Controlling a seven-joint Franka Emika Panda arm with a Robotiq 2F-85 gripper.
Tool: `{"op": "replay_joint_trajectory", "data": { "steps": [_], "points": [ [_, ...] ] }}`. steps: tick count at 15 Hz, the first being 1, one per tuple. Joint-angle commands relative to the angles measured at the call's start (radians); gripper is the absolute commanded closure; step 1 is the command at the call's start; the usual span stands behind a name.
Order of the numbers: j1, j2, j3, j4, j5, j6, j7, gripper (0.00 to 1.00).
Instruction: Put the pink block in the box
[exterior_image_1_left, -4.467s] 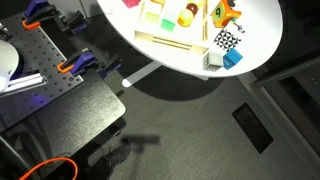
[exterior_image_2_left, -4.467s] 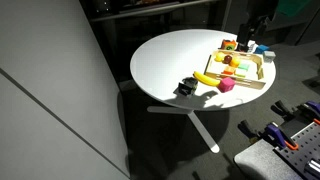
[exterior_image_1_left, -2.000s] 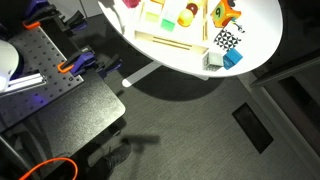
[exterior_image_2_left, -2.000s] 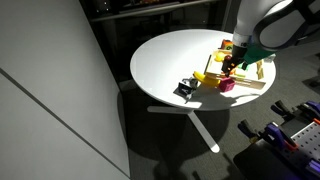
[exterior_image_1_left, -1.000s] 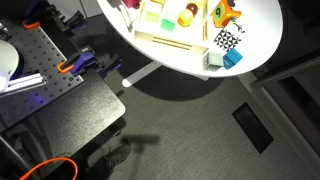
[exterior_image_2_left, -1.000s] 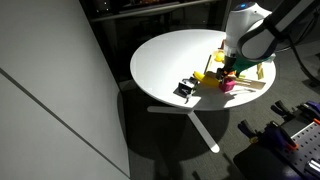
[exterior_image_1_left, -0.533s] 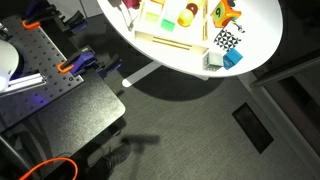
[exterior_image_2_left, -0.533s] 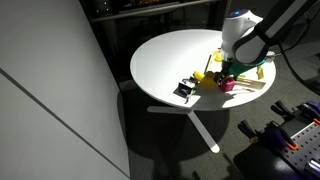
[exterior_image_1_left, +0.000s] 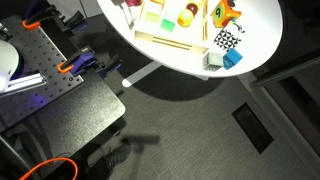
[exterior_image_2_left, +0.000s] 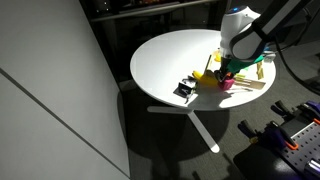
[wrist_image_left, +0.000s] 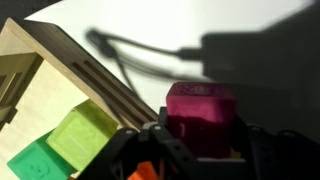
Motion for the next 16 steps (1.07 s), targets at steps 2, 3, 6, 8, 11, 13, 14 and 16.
{"op": "replay_joint_trajectory", "data": {
  "steps": [2, 3, 6, 8, 11, 13, 14, 16],
  "points": [
    [-0.002, -0.076, -0.001, 0.03, 0.039, -0.097, -0.016, 0.7],
    [-0.005, -0.088, 0.0, 0.036, 0.042, -0.11, -0.015, 0.7],
    [-0.015, -0.119, -0.005, 0.054, 0.033, -0.148, -0.006, 0.7],
    [-0.027, -0.13, -0.012, 0.068, 0.024, -0.165, 0.001, 0.7],
    [-0.045, -0.131, -0.029, 0.088, 0.008, -0.178, 0.014, 0.7],
    [-0.057, -0.128, -0.042, 0.097, 0.0, -0.18, 0.02, 0.7],
    [-0.062, -0.128, -0.048, 0.099, -0.001, -0.181, 0.022, 0.7],
    [-0.072, -0.131, -0.062, 0.1, -0.009, -0.179, 0.027, 0.7]
  ]
}}
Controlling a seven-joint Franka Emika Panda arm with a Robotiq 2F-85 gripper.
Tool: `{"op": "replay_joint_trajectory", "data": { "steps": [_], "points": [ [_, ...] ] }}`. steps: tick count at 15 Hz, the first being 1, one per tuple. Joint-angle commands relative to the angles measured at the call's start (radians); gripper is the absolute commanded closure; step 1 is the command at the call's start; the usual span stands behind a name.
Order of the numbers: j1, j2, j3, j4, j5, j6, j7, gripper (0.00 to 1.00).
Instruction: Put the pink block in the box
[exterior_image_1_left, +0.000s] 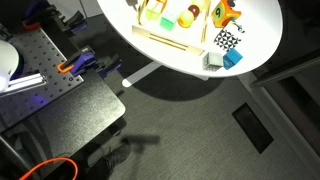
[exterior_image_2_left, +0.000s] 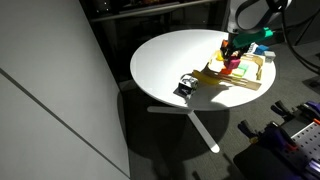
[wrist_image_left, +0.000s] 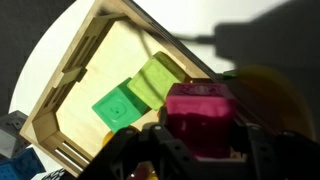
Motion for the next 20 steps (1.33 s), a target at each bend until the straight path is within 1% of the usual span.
{"op": "replay_joint_trajectory", "data": {
  "steps": [1, 3, 4, 5, 6, 7, 8, 9, 10, 11, 14, 20],
  "points": [
    [-0.018, -0.015, -0.021, 0.016, -0.027, -0.029, 0.029, 0.7],
    [-0.022, -0.022, -0.035, 0.014, -0.039, -0.025, 0.039, 0.7],
    [-0.022, -0.025, -0.041, 0.014, -0.048, -0.025, 0.046, 0.5],
    [-0.02, -0.03, -0.046, 0.012, -0.056, -0.026, 0.054, 0.2],
    [-0.018, -0.036, -0.049, 0.009, -0.067, -0.025, 0.064, 0.2],
    [-0.017, -0.042, -0.049, 0.007, -0.073, -0.027, 0.069, 0.19],
    [-0.016, -0.05, -0.046, 0.003, -0.078, -0.03, 0.072, 0.13],
    [-0.016, -0.058, -0.04, 0.001, -0.078, -0.035, 0.072, 0.04],
    [-0.018, -0.065, -0.034, -0.002, -0.073, -0.04, 0.064, 0.01],
    [-0.016, -0.071, -0.031, -0.004, -0.076, -0.043, 0.067, 0.0],
    [-0.026, -0.093, -0.002, -0.007, -0.042, -0.083, 0.027, 0.0],
    [-0.045, -0.145, 0.064, -0.005, 0.054, -0.216, -0.07, 0.0]
  ]
}}
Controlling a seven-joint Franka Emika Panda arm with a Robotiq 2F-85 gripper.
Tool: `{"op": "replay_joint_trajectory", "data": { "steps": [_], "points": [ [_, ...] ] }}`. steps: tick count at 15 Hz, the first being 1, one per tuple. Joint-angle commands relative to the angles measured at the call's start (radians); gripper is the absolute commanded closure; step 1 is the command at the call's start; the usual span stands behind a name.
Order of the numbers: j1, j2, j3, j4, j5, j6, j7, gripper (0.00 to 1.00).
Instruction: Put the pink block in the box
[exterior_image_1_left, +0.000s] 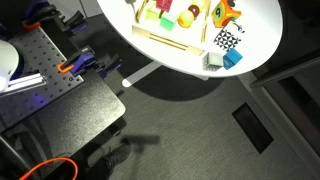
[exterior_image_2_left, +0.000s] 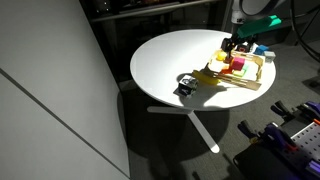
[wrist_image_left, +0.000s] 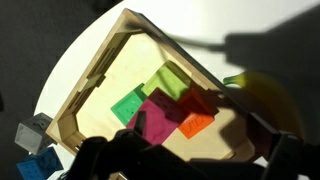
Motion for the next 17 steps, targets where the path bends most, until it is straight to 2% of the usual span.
{"op": "replay_joint_trajectory", "data": {
  "steps": [1, 6, 12, 13, 17],
  "points": [
    [-0.028, -0.063, 0.047, -0.013, 0.084, -0.09, -0.101, 0.0],
    [-0.04, -0.118, 0.086, -0.013, 0.169, -0.211, -0.242, 0.0],
    [-0.038, -0.177, 0.108, -0.019, 0.141, -0.315, -0.346, 0.0],
    [-0.037, -0.138, 0.109, -0.002, 0.144, -0.284, -0.304, 0.0],
    [-0.036, -0.135, 0.112, -0.002, 0.144, -0.287, -0.308, 0.0]
  ]
}}
